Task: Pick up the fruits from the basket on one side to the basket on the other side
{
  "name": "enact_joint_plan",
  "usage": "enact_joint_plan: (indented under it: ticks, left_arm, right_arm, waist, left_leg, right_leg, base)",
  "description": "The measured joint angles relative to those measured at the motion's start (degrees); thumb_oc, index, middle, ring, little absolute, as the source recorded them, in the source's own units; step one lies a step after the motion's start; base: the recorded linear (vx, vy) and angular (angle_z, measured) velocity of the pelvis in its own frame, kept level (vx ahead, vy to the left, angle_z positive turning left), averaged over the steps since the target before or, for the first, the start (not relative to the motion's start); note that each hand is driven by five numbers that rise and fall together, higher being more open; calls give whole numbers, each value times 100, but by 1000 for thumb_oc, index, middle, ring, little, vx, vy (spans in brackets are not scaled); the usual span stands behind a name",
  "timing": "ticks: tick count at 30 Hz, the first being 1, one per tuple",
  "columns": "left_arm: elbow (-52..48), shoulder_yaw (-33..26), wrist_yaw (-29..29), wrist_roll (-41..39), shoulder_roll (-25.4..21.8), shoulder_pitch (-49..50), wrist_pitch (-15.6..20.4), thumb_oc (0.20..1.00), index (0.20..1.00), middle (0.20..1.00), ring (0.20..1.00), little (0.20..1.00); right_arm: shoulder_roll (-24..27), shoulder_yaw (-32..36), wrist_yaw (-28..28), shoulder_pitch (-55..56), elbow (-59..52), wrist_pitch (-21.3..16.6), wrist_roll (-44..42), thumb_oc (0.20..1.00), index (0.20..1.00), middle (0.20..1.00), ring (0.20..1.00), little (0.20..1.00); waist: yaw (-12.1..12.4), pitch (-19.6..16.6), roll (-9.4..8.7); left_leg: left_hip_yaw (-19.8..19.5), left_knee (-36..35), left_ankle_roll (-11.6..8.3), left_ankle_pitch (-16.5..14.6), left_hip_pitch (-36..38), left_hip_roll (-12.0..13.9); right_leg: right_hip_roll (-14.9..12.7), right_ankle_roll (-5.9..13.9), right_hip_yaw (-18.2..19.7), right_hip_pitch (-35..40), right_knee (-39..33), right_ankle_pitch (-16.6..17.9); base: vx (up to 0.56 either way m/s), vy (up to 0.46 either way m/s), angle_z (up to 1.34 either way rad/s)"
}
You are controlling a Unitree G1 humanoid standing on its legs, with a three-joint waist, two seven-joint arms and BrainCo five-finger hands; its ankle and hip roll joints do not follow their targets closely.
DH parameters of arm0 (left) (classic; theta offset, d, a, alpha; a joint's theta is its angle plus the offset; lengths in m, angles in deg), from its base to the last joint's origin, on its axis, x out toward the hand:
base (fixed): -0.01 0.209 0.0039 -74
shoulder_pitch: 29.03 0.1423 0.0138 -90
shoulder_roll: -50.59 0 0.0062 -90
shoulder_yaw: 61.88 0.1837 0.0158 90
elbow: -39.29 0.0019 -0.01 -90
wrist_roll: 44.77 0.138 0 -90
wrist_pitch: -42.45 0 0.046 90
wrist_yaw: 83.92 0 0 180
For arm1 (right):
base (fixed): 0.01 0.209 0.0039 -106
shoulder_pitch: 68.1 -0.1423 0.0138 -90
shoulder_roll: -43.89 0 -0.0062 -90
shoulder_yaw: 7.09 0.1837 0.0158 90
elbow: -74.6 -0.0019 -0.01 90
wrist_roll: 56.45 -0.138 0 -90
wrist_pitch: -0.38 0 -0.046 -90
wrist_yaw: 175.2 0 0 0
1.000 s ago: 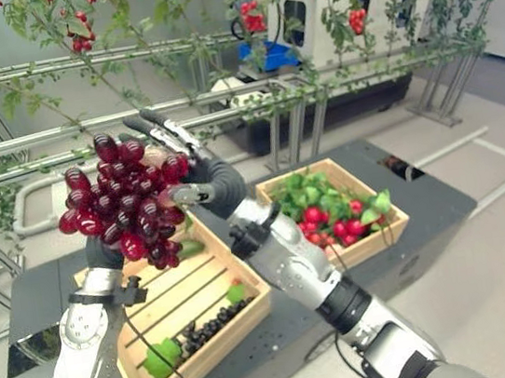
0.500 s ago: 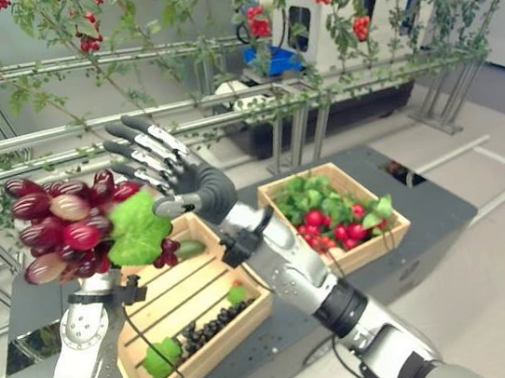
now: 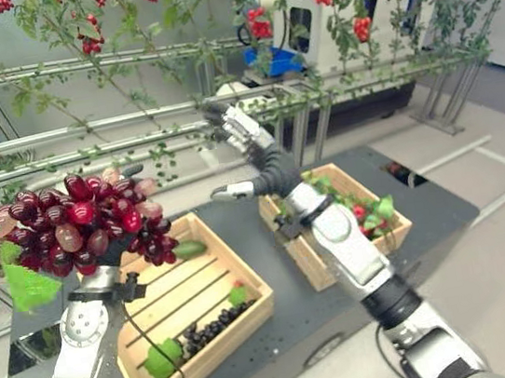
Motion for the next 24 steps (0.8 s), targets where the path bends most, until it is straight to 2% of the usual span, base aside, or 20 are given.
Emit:
enact_joint_plan:
  ticks: [2, 3, 5, 8, 11, 12, 15, 16, 17, 18, 19, 20, 22, 24]
  left_arm:
    - [206, -2, 35, 8, 19, 75, 7, 200, 200, 200, 200, 200]
    - [253, 55, -10, 51, 42, 91, -77, 200, 200, 200, 200, 200]
    - [154, 77, 33, 91, 33, 106, -278, 200, 200, 200, 200, 200]
    - [82, 90, 52, 91, 25, 36, -306, 200, 200, 200, 200, 200]
    - [83, 92, 1, 275, 33, -46, -287, 200, 200, 200, 200, 200]
    - [83, 95, -1, 301, 33, -45, -276, 200, 200, 200, 200, 200]
    - [82, 112, 18, 316, 28, -44, -266, 200, 200, 200, 200, 200]
    - [82, 110, 67, 316, 7, -45, -265, 200, 200, 200, 200, 200]
    - [82, 115, 96, 315, 5, -44, -264, 200, 200, 200, 200, 200]
    - [82, 120, 186, 310, 5, -23, -264, 200, 200, 200, 200, 200]
    - [82, 129, 223, 311, 6, -16, -265, 200, 200, 200, 200, 200]
    - [81, 167, 311, 311, 3, -28, -265, 200, 200, 200, 200, 200]
    - [82, 166, 400, 307, -28, -9, -266, 200, 200, 200, 200, 200]
    - [82, 169, 479, 307, -85, -8, -271, 200, 200, 200, 200, 200]
  right_arm:
    - [217, 179, -353, -35, -53, -81, 864, 1000, 1000, 1000, 1000, 1000]
    - [441, 189, -588, -82, -103, -97, 1631, 1000, 1000, 1000, 1000, 1000]
    - [500, 110, -664, -89, -123, -105, 2228, 1000, 1000, 1000, 1000, 1000]
    - [506, -205, -614, -214, -135, -103, 2705, 1000, 1000, 1000, 1000, 1000]
    - [541, -415, -337, -519, -163, -208, 2629, 1000, 1000, 1000, 1000, 1000]
    - [532, -426, -235, -532, -188, -219, 2460, 1000, 1000, 1000, 1000, 1000]
    - [514, -592, 411, -571, -215, -225, 1217, 1000, 1000, 1000, 1000, 1000]
    - [520, -755, 848, -600, -194, -180, 282, 1000, 1000, 1000, 1000, 1000]
    - [489, -819, 1084, -588, -159, -160, -159, 1000, 1000, 1000, 1000, 1000]
    - [212, -852, 1653, -509, 145, 20, -1492, 1000, 1000, 1000, 1000, 1000]
    - [69, -857, 1816, -462, 319, 137, -1909, 1000, 1000, 1000, 1000, 1000]
    - [104, -961, 2077, -465, 464, 434, -2470, 1000, 1000, 1000, 1000, 1000]
    - [194, -1018, 2435, -447, 551, 730, -3210, 1000, 1000, 1000, 1000, 1000]
    - [41, -1000, 2649, -359, 586, 893, -3895, 1000, 1000, 1000, 1000, 1000]
  waist:
    - [21, 2, 53]
    - [34, 5, 70]
    - [52, 0, 65]
    - [41, -3, 61]
    - [18, -15, 40]
    - [28, -18, 37]
    - [60, -15, 26]
    - [51, -18, 18]
    - [46, -18, 14]
    - [56, -33, -20]
    - [43, -44, -36]
    - [43, -39, -72]
    - [62, -44, -136]
    - [59, -35, -131]
  left_leg:
    - [-27, 0, 6, -5, 7, -5]
    - [-38, 0, 6, -4, 8, -1]
    - [-51, 0, 8, -3, 12, -1]
    - [-51, 0, 12, -1, 15, -14]
    - [-47, 0, 13, 0, 15, -10]
    - [-48, 0, 13, 0, 14, -10]
    - [-47, 1, 13, -1, 7, -11]
    - [-45, 1, 12, -1, 9, -9]
    - [-46, 1, 12, -1, 11, -7]
    - [-46, 1, 12, 0, 14, -3]
    - [-45, 1, 12, -1, 17, -2]
    - [-43, 1, 11, -1, 3, -7]
    - [-41, 0, 11, -1, 4, -11]
    - [-42, 1, 11, -2, 8, -10]
  right_leg:
    - [-1, 6, -11, 18, -1, -4]
    - [4, 8, -11, 24, -1, -6]
    - [5, 8, -11, 33, -1, -7]
    - [-9, 10, -12, 36, -1, -6]
    - [-4, 10, -9, 33, -1, -7]
    - [-3, 10, -9, 32, 0, -6]
    - [-4, 10, -10, 29, 0, -6]
    - [2, 10, -10, 28, 0, -6]
    - [2, 10, -10, 30, 0, -7]
    - [4, 10, -14, 35, 0, -7]
    - [6, 10, -12, 34, 0, -7]
    - [-1, 12, -21, 20, 0, -8]
    - [-7, 18, -19, 21, 0, -12]
    - [-9, 17, -22, 24, 0, -12]
  base:
    - [4, 8, 6]
    - [-5, 1, 6]
    - [-2, 0, 2]
    - [0, 0, 0]
    - [0, 0, 0]
    - [0, 0, 0]
    - [0, 0, 0]
    - [0, 0, 0]
    - [0, 0, 0]
    - [0, 0, 0]
    - [0, 0, 0]
    - [0, 0, 0]
    - [0, 0, 0]
    - [0, 0, 0]
